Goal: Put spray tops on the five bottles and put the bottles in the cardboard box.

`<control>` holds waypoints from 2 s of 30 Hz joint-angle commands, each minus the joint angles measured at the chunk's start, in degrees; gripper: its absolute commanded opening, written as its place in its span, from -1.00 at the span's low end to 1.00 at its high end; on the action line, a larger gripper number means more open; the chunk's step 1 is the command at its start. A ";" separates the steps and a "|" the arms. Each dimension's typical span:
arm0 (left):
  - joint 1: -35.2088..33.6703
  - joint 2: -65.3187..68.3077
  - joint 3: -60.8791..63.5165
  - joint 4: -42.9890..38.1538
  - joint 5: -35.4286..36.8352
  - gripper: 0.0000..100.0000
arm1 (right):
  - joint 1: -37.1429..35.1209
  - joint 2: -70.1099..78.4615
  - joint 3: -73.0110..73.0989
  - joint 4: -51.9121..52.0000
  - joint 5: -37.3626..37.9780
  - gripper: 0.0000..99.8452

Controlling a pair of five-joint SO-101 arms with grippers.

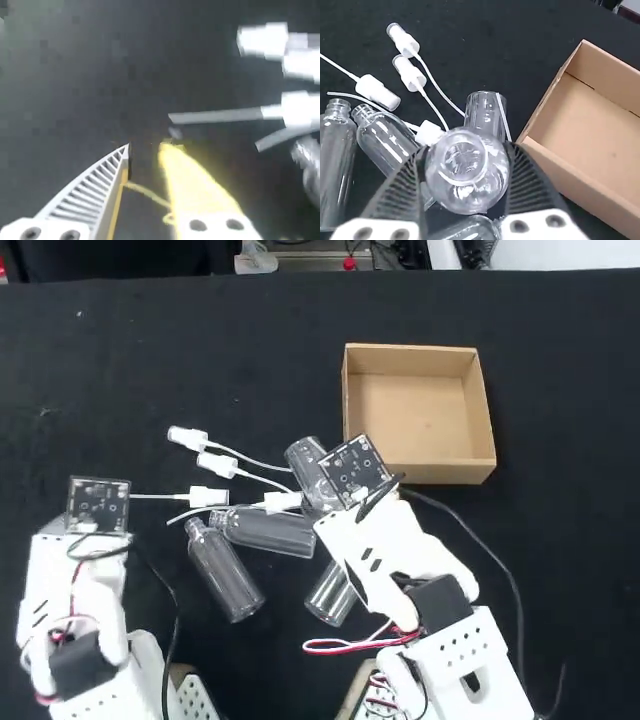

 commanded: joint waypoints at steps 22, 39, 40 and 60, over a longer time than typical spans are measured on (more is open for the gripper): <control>15.43 66.73 -31.78 -3.87 -7.74 -0.51 | 0.88 -1.36 -0.13 -1.23 0.18 -0.98; 17.89 100.22 -58.59 -13.27 50.55 -0.51 | 0.88 -1.36 -0.13 -1.32 0.26 -0.98; 18.15 101.63 -59.56 -13.27 53.01 -0.51 | 0.88 -1.36 -0.13 -1.32 0.26 -0.98; 23.69 129.85 -78.73 -12.84 73.67 -0.51 | 0.88 -1.36 -0.13 -1.41 0.26 -0.98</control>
